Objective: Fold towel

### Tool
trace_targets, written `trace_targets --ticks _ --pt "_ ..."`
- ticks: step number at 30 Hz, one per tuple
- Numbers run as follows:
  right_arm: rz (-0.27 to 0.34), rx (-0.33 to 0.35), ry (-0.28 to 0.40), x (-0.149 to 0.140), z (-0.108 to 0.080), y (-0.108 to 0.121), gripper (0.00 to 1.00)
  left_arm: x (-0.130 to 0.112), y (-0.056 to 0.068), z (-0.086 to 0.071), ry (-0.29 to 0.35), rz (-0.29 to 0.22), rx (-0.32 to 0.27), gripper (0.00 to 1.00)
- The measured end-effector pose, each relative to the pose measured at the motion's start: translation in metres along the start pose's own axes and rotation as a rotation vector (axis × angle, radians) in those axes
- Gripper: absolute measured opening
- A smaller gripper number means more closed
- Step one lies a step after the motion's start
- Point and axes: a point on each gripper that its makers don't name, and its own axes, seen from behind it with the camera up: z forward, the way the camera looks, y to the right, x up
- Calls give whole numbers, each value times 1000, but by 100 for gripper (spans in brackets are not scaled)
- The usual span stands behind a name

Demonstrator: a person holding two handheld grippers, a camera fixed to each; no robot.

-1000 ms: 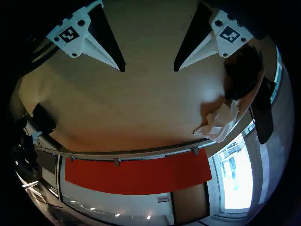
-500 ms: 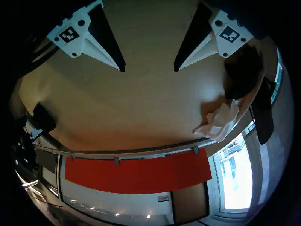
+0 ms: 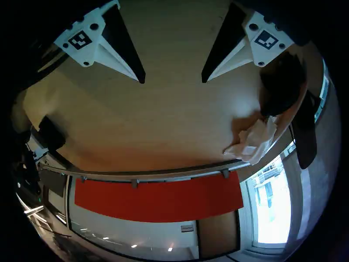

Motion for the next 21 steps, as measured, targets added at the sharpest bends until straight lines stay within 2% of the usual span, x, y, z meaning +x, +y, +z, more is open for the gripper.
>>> trace_targets --ticks 6,21 --pt "65 -18 68 9 -11 -2 100 -1 -3 -1 0 -14 1 96" --pt "227 -106 225 30 -30 6 100 1 0 1 6 -32 -10 96"
